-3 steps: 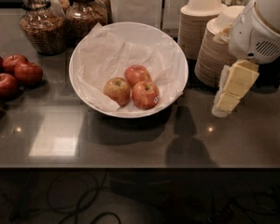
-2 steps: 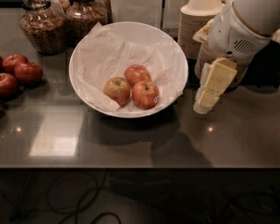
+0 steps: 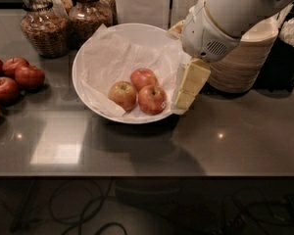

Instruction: Pick apple from white bowl

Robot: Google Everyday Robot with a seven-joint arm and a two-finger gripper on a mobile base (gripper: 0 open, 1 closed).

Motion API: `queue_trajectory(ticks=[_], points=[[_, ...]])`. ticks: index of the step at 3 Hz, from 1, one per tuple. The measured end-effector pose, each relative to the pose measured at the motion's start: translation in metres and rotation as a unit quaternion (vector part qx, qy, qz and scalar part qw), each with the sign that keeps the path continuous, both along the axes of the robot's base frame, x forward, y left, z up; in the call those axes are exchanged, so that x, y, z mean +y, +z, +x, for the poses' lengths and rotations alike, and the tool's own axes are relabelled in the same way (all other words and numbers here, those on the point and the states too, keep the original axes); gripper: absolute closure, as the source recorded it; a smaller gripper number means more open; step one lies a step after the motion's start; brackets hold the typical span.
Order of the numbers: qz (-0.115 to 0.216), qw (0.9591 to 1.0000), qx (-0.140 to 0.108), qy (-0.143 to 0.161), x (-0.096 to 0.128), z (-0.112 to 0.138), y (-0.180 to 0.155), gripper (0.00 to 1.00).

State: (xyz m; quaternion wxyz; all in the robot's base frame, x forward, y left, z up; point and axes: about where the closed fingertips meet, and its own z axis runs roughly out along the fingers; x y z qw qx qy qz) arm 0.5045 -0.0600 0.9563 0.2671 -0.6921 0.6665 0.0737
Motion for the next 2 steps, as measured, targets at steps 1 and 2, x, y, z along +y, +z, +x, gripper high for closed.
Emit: queue_trajectory(ticks=[1, 2], points=[[0.0, 1.0, 0.0, 0.0, 0.0, 0.0, 0.0, 0.0], [0.029, 0.9995, -0.001, 0.01, 0.013, 0.01, -0.005, 0.0]])
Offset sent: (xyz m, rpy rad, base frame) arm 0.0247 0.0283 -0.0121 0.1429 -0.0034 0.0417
